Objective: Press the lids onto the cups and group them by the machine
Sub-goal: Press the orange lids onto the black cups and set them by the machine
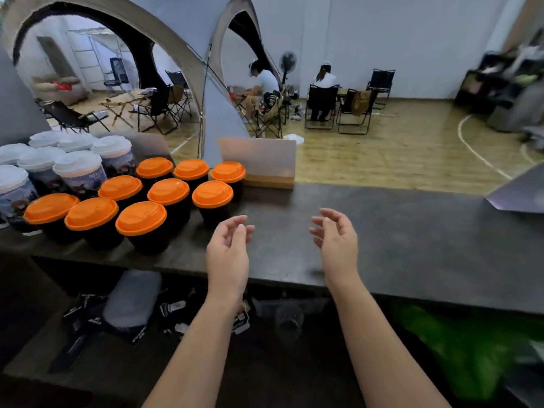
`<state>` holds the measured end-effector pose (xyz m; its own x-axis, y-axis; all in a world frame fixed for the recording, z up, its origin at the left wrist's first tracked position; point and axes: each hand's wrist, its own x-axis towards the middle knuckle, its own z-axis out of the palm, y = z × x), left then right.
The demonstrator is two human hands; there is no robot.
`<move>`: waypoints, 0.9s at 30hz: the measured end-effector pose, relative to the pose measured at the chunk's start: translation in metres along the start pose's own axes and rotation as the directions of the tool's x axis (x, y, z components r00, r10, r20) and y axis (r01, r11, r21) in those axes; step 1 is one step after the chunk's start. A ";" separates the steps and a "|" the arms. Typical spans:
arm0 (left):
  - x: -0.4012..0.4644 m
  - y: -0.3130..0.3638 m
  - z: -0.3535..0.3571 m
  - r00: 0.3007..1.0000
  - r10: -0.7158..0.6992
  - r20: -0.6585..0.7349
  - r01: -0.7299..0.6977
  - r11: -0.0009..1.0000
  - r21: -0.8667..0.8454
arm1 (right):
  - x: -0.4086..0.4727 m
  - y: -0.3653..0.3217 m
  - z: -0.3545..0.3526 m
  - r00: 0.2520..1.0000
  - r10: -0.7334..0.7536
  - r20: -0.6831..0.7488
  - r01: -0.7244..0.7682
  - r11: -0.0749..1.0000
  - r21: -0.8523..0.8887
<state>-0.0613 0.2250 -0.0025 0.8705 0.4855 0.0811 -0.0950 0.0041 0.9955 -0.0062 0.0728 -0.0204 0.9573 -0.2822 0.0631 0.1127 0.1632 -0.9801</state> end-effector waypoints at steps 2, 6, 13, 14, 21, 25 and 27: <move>-0.020 0.000 0.023 0.998 -0.002 0.068 0.003 1.000 -0.014 | -0.010 -0.010 -0.032 0.999 -0.005 -0.040 0.004 1.000 -0.014; -0.062 0.002 0.079 0.978 0.001 0.207 0.005 1.000 -0.031 | -0.022 -0.035 -0.098 0.989 -0.044 -0.139 0.037 0.998 -0.055; -0.117 0.006 0.188 0.920 -0.008 0.391 0.025 0.999 -0.040 | -0.015 -0.069 -0.220 0.944 -0.095 -0.315 0.080 0.995 -0.061; -0.124 0.007 0.204 0.913 -0.007 0.408 0.028 0.998 -0.047 | -0.012 -0.072 -0.237 0.940 -0.098 -0.327 0.081 0.995 -0.063; -0.205 0.002 0.364 0.843 -0.026 0.538 0.107 0.987 -0.121 | 0.007 -0.100 -0.398 0.885 -0.178 -0.431 0.125 0.981 -0.148; -0.254 -0.008 0.440 0.802 -0.041 0.596 0.161 0.976 -0.149 | 0.010 -0.111 -0.484 0.839 -0.210 -0.502 0.117 0.970 -0.211; -0.273 -0.013 0.468 0.766 -0.054 0.640 0.175 0.976 -0.128 | 0.011 -0.115 -0.518 0.808 -0.205 -0.552 0.092 0.970 -0.225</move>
<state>-0.0719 -0.3164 -0.0142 0.9813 -0.1882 0.0404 -0.0018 0.2009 0.9796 -0.1466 -0.4389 -0.0046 0.6032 -0.7837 0.1481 0.1377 -0.0805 -0.9872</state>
